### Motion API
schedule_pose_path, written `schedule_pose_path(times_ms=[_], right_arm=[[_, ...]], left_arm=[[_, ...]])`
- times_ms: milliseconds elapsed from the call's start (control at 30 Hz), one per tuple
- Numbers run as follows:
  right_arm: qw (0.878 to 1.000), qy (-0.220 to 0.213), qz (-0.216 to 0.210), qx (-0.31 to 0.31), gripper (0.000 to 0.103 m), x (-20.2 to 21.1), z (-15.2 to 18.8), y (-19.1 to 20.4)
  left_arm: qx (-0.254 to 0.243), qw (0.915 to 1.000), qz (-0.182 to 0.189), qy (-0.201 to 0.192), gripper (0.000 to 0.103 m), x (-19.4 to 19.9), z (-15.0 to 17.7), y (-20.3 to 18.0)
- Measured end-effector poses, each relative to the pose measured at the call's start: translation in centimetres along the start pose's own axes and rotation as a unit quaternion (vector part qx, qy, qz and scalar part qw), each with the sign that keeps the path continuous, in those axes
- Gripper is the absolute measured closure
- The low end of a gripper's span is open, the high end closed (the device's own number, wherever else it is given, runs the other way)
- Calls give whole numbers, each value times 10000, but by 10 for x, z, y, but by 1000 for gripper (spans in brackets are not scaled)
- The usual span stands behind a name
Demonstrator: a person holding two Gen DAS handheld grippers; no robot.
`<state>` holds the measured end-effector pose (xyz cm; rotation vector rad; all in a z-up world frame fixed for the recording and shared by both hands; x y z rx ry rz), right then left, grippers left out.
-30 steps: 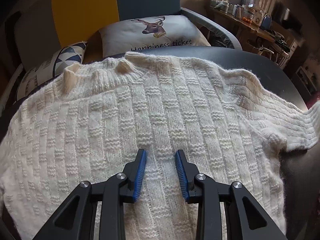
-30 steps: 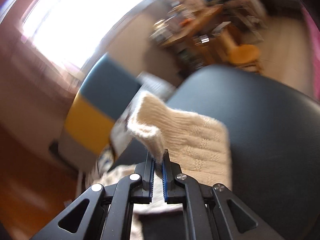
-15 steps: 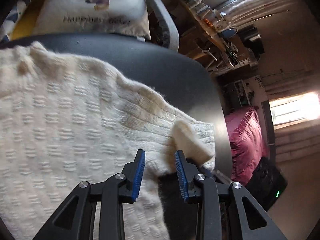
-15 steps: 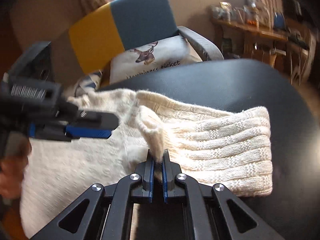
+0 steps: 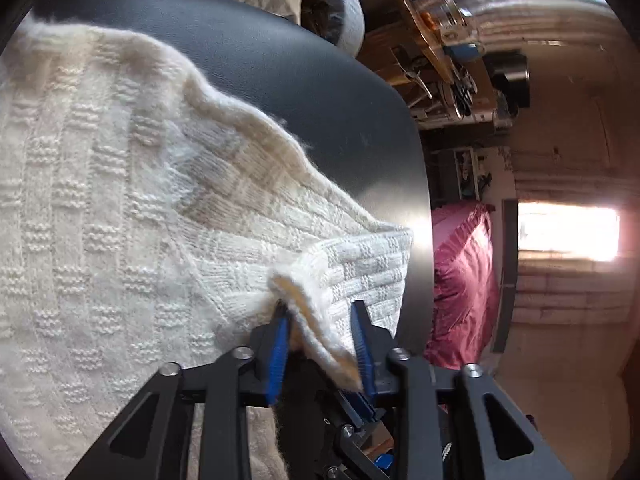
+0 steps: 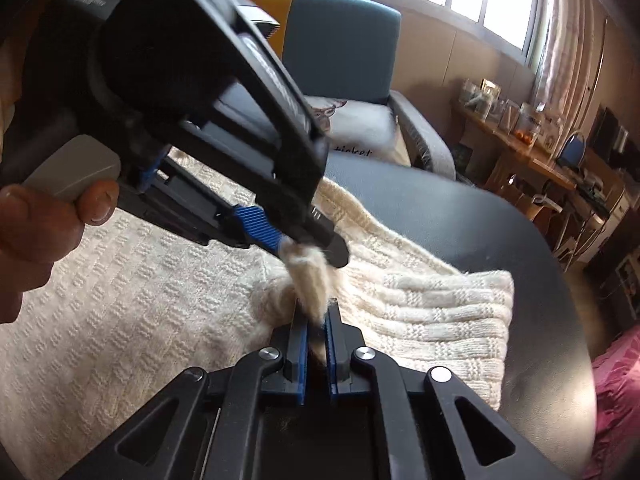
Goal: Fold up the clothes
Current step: 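Grasp the sleeve cuff with the left gripper while the right gripper releases it, then carry the cuff across the body with the left gripper while the right gripper holds the sleeve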
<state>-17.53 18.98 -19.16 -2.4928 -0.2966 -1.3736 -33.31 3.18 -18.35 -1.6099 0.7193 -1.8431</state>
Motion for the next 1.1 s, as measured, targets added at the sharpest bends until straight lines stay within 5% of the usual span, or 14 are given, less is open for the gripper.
schedule_pose_path(times_ms=[33,167,267,333,433,500,633,667,733,967,1100], right_arm=[[10000,16,10,-18,80,1,0,-2],[9972,-124,-201,-714,79,26,15,-29],[9738,-193,-1071,-1995,79,44,44,-73],[9306,-139,-2037,-3037,79,42,73,-102],[8384,-219,-3407,-4250,78,33,113,-128],[7878,-279,-3957,-4712,76,28,125,-131],[6661,-357,-5134,-5399,75,9,126,-128],[6459,-303,-5255,-5529,73,3,123,-124],[6154,-183,-5423,-5717,70,-7,113,-116],[5453,-177,-5594,-6240,63,-29,84,-83],[5243,-253,-5521,-6478,53,-40,69,-69]], left_arm=[[-89,9999,-85,-44,95,-1,1,-4],[-367,9985,-315,-268,96,8,2,-20],[-617,9965,-320,-463,96,30,2,-42],[-804,9941,-217,-695,96,54,1,-66],[-1123,9875,-42,-1110,96,100,0,-106],[-1267,9828,-62,-1341,96,127,-1,-125],[-1483,9736,-181,-1726,96,175,3,-146],[-1525,9711,-206,-1823,96,186,6,-147],[-1541,9684,-250,-1944,96,203,13,-141],[-1314,9637,-217,-2316,96,249,33,-96],[-1203,9589,-55,-2569,96,276,44,-69]])
Point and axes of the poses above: each gripper's, at about its wrist camera, not at the fingertips, and x roughly against the way its jaws point, y to its left, z to its underside, the point moved 3 cm from there along -x, roughly the way its jaws point, and after that the axes turned 11 degrees about y, right-handed, at the moved point
